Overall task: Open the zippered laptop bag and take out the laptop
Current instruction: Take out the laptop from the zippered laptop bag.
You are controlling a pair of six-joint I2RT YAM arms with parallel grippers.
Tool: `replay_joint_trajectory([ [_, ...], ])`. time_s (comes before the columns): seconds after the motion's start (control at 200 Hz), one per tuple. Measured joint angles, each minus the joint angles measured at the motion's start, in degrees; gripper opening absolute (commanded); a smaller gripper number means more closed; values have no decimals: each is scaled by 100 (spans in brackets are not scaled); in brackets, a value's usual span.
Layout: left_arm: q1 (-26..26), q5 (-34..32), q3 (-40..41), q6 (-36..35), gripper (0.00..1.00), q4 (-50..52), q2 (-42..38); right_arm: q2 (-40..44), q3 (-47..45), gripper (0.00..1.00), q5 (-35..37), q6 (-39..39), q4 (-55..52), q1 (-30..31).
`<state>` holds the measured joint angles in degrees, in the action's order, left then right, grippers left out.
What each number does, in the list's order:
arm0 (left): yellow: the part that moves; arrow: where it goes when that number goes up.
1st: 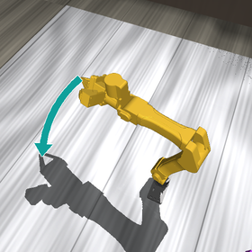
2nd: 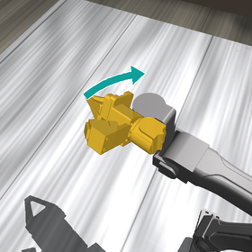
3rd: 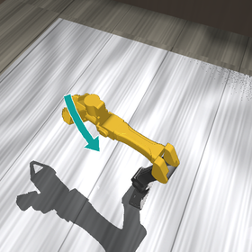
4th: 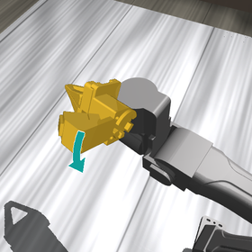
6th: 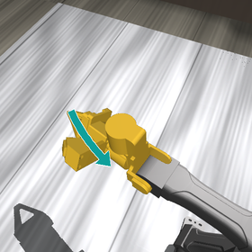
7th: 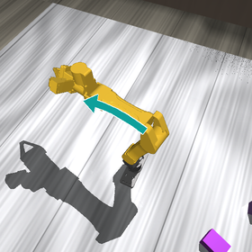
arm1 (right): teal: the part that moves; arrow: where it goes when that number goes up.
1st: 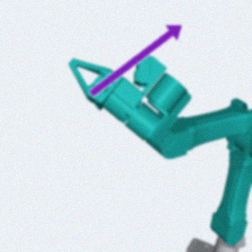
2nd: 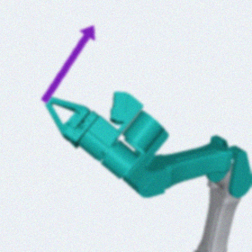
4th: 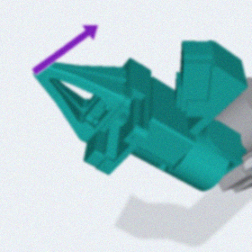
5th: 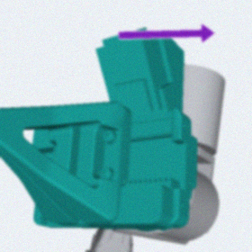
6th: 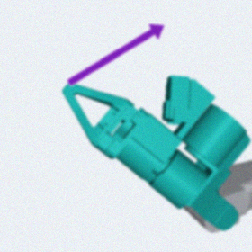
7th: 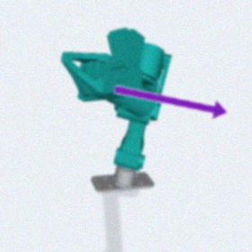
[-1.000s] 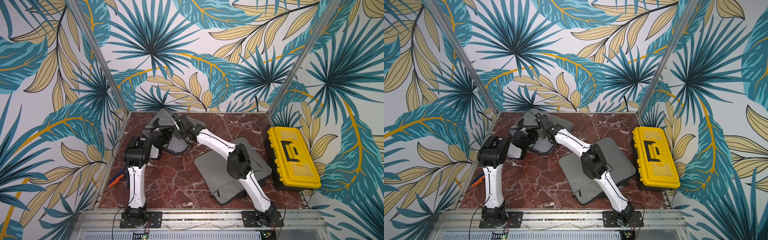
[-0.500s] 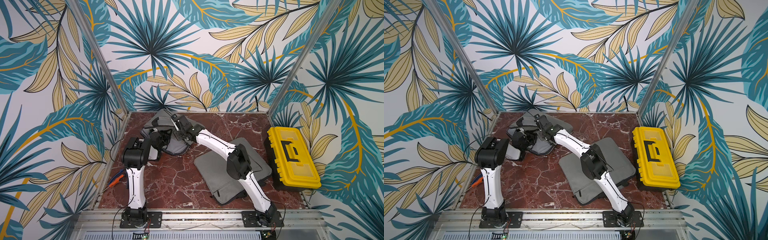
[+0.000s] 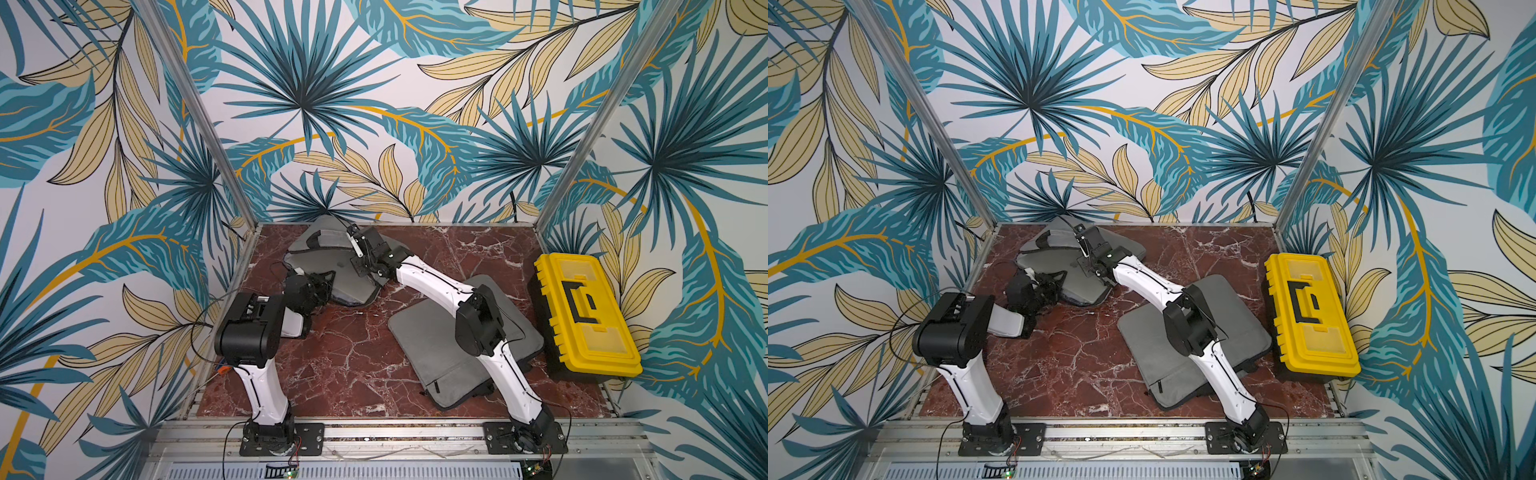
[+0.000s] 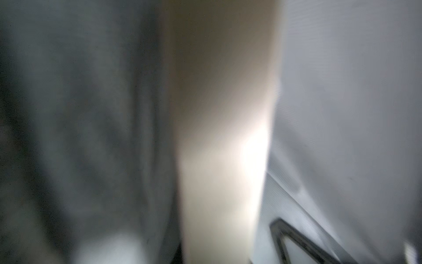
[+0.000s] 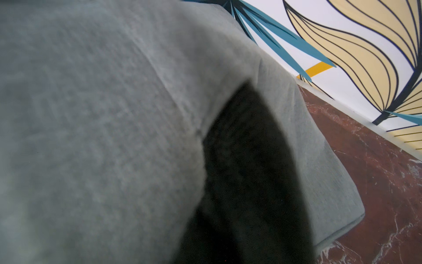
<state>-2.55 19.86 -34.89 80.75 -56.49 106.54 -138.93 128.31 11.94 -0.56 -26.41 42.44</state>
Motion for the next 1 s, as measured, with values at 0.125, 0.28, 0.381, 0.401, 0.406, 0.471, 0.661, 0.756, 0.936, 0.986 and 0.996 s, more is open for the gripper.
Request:
replay_joint_trajectory([
  [0.125,13,-13,323,2,0,101,-365,0,-90,12,-35,37,85,-46],
  [0.28,90,-2,800,24,0,210,-911,0,-181,12,-114,197,173,-96],
  [0.381,160,52,1054,22,0,466,-1342,0,-282,12,-157,393,293,-133],
  [0.401,170,59,1099,17,0,544,-1445,0,-308,12,-173,452,330,-142],
  [0.406,170,61,1106,17,0,555,-1458,0,-310,12,-175,457,332,-142],
  [0.471,186,74,1279,0,0,737,-1786,0,-396,12,-227,614,435,-168],
  [0.661,190,61,1700,-116,0,1626,-2949,-39,-404,14,-549,968,557,-262],
  [0.756,190,31,1777,-243,0,2291,-3622,-210,-155,24,-765,1016,542,-284],
  [0.936,190,-164,1784,-540,0,3790,-5112,-518,271,55,-1314,782,426,-273],
  [0.986,190,-225,1784,-614,0,4177,-5499,-562,367,61,-1419,730,376,-267],
  [0.996,190,-234,1784,-625,0,4269,-5580,-570,387,62,-1427,686,374,-264],
])
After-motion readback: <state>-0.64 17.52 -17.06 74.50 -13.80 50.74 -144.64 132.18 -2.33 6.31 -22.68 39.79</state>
